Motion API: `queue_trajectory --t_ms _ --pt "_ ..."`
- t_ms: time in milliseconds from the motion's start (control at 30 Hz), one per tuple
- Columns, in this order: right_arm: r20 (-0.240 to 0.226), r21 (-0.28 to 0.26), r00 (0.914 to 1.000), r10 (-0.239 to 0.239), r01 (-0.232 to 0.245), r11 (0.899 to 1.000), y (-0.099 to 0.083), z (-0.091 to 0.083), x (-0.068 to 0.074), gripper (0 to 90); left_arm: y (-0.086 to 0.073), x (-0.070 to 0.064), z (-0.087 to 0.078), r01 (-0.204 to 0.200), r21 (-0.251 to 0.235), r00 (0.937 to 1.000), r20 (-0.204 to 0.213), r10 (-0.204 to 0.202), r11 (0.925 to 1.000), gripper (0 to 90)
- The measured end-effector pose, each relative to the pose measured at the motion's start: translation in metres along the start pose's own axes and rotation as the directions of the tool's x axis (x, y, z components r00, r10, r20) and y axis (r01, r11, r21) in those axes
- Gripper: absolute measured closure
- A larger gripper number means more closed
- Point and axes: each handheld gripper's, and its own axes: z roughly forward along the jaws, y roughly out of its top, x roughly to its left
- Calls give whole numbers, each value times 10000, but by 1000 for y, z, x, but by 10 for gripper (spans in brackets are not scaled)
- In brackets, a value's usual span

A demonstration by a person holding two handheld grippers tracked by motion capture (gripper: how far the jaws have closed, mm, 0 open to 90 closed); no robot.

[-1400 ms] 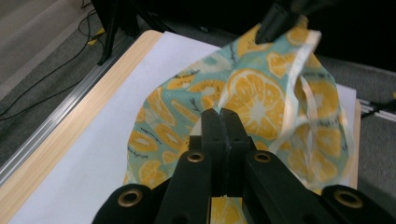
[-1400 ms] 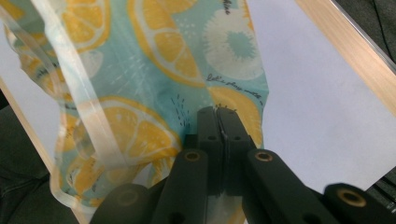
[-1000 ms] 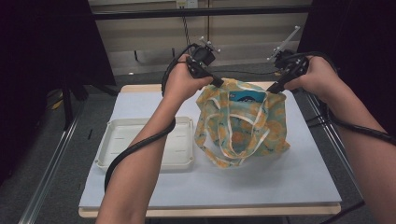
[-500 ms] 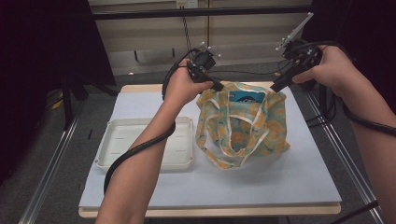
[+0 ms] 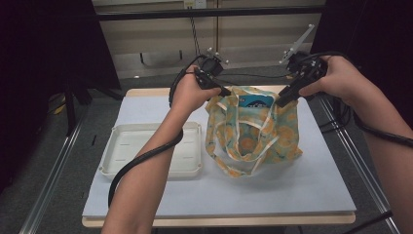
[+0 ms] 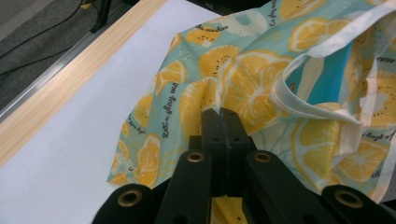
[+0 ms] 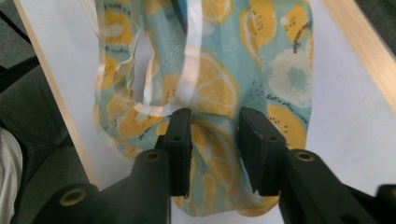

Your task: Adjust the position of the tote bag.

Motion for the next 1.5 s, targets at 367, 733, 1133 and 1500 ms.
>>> queue_trajectory --t_ms 367,733,1133,1500 --pt "102 411 9997 232 -236 9989 0 -3 -3 868 -1 0 -4 38 -62 10000 64 -37 10000 900" --pt "302 -173 9949 958 -953 9953 6 -29 -4 900 -2 -2 -4 201 -14 9997 158 -200 9998 900" --pt "249 -488 9863 1633 -1619 9856 8 -10 -27 900 -9 -2 -10 7 92 9998 180 -8 10000 895" --pt "299 -331 9869 1583 -1573 9870 6 -3 -21 898 -7 -6 -28 75 -545 9997 -213 -87 9985 661"
